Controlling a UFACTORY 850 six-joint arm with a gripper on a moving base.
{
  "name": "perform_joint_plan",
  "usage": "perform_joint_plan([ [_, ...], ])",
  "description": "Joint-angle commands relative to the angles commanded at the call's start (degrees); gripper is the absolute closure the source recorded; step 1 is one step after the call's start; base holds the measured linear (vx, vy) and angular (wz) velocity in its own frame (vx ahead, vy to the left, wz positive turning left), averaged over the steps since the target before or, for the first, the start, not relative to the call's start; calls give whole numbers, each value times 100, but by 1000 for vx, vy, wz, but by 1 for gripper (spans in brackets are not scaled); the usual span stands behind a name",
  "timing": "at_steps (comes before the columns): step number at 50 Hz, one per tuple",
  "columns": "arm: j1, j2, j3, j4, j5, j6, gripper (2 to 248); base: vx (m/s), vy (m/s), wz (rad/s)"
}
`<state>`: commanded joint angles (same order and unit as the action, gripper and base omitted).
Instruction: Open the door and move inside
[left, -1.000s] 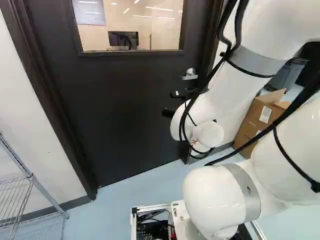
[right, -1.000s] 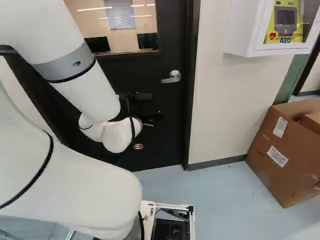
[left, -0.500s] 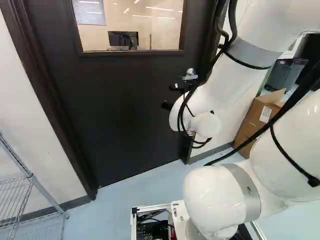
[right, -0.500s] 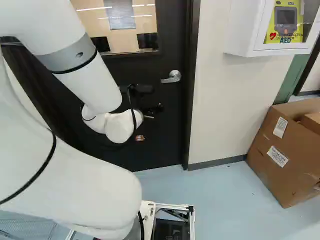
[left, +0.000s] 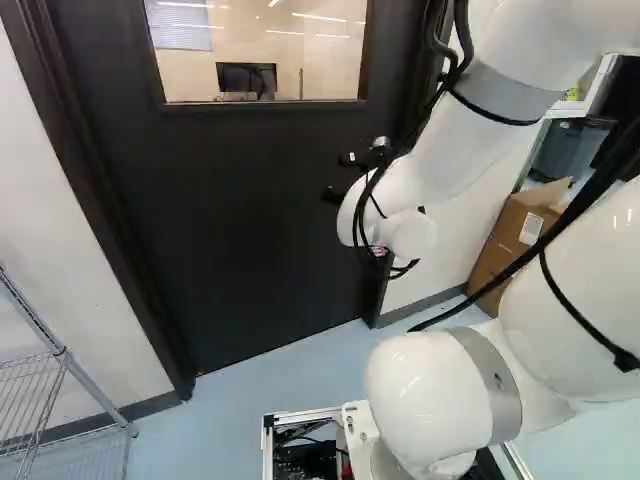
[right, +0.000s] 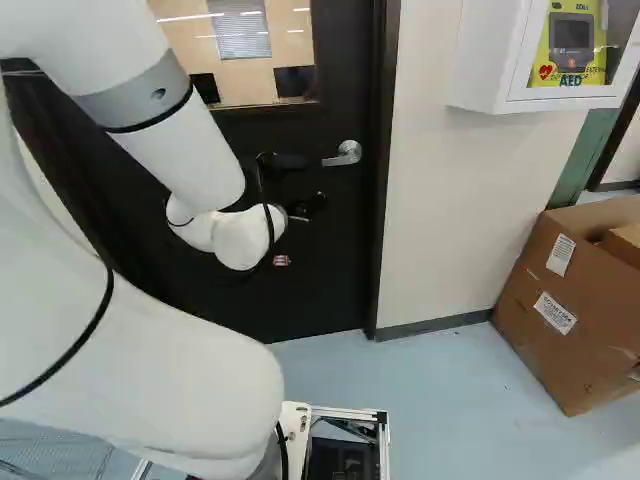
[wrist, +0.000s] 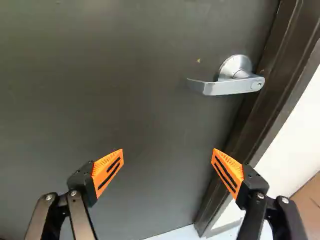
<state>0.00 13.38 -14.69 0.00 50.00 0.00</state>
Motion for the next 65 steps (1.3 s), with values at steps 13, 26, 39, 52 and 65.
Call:
perform_joint_plan([
  [13, 0, -28, -204, 0, 0, 0, 3, 0, 0, 0],
  [26, 0, -4, -361, 0, 0, 0, 3, 0, 0, 0],
  [39, 0, 47, -491, 0, 0, 0, 3, 0, 0, 0],
  [52, 0, -4, -707, 0, 0, 0, 3, 0, 0, 0],
  [65, 0, -203, -1054, 0, 0, 0, 3, 0, 0, 0],
])
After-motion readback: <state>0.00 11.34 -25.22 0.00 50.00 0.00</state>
